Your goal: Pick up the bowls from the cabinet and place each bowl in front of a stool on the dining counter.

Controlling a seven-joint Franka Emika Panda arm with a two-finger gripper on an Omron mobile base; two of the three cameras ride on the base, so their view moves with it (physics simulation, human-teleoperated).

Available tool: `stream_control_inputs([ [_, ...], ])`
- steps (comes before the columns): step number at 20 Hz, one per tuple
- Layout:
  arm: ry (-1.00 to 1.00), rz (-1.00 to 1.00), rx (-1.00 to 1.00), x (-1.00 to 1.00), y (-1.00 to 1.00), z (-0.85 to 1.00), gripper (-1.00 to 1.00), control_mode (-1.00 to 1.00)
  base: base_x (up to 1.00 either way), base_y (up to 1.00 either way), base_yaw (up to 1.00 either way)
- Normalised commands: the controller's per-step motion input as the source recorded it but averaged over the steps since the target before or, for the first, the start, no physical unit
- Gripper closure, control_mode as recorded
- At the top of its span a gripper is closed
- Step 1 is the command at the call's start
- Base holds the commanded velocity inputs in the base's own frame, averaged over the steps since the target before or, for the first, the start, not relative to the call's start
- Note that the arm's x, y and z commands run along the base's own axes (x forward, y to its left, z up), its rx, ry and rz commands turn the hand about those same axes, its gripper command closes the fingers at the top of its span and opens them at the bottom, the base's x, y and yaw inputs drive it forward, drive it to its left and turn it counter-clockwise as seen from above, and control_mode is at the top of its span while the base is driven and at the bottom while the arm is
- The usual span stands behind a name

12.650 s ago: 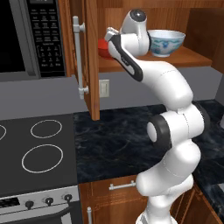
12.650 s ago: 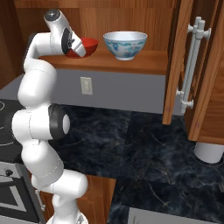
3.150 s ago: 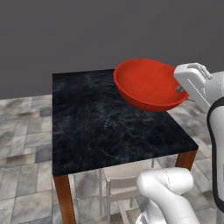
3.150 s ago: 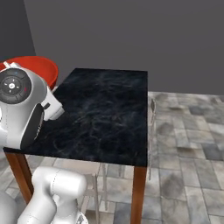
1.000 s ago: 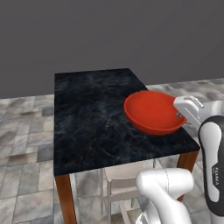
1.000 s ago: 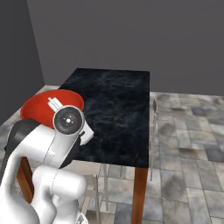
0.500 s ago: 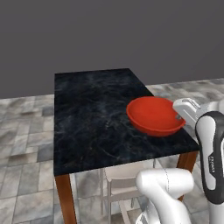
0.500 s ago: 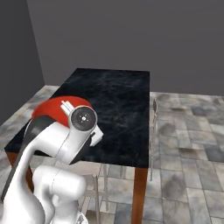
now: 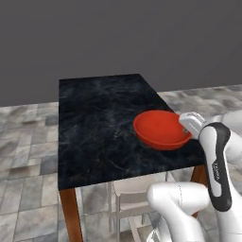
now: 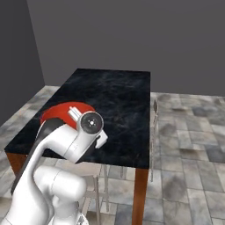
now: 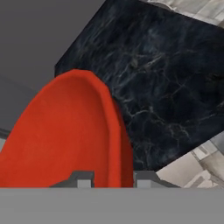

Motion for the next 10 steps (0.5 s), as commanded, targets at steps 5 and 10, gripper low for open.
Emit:
stream_control_inputs([
  [5, 0.0, 0.0, 0.0, 0.36, 0.0, -0.39, 1.0, -1.0, 0.0, 0.0, 0.0],
  [10, 0.0, 0.0, 0.0, 0.3, 0.0, -0.3, 1.0, -1.0, 0.0, 0.0, 0.0],
])
